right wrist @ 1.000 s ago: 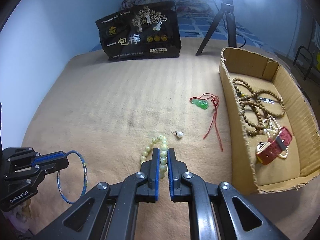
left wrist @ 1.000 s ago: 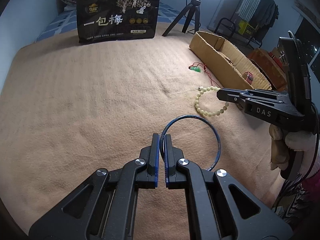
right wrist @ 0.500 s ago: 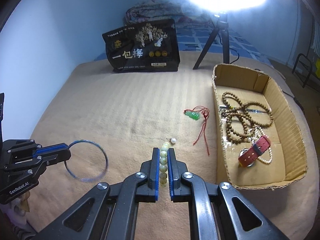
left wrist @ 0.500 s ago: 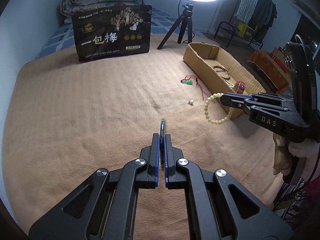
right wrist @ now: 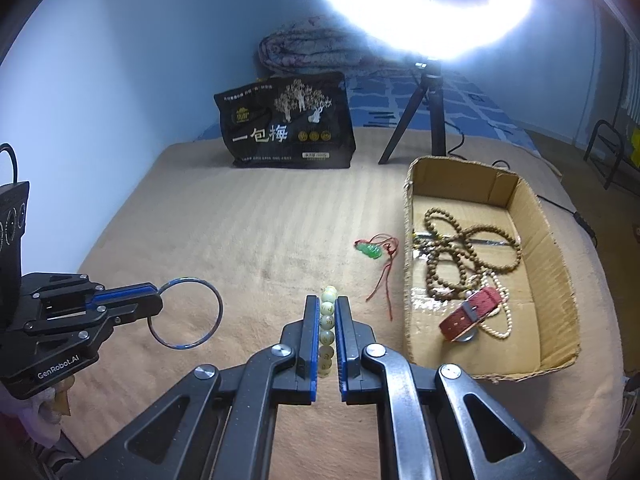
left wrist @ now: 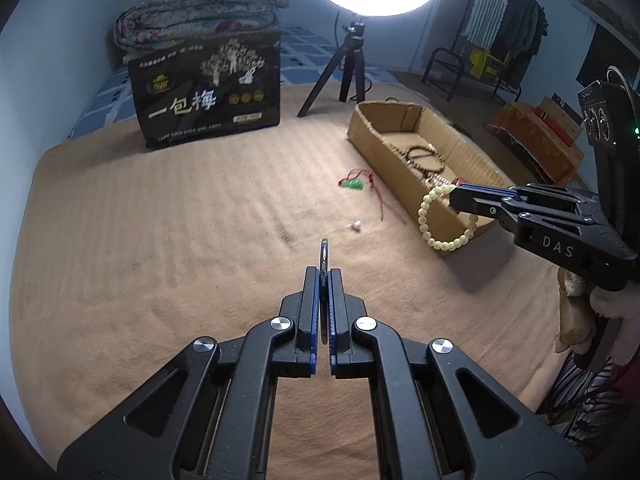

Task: Organize jewelry
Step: 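Carry the bangle with left tool and bracelet with right tool over the box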

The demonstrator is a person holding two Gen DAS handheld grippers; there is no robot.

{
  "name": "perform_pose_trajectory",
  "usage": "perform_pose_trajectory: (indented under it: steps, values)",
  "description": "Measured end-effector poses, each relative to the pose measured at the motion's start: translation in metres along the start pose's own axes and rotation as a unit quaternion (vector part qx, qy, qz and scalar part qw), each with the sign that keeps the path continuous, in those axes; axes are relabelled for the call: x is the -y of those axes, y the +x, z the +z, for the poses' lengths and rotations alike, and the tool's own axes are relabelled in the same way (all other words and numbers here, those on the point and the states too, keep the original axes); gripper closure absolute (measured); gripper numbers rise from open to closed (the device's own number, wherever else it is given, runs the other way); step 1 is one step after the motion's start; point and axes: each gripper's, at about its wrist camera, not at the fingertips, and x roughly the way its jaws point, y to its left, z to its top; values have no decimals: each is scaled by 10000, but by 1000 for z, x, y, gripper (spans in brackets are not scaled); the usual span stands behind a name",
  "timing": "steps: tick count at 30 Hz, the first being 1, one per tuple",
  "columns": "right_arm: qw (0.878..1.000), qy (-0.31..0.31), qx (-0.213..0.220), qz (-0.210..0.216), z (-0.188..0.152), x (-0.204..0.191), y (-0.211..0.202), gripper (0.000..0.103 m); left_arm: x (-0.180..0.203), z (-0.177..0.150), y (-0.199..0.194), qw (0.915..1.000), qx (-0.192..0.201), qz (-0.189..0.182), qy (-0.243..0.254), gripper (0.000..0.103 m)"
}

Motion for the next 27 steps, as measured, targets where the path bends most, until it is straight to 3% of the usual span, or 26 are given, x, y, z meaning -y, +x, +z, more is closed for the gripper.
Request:
perform_pose_trajectory:
  steps: [14, 27]
  values:
    - [9994, 101, 335, -88, 18, 41, -36, 98, 43, 38, -6, 9991, 360, -174, 127, 102]
    - [9984, 253, 430, -267, 31, 89, -44, 98, 80, 83, 22, 9979, 496, -320, 255, 102]
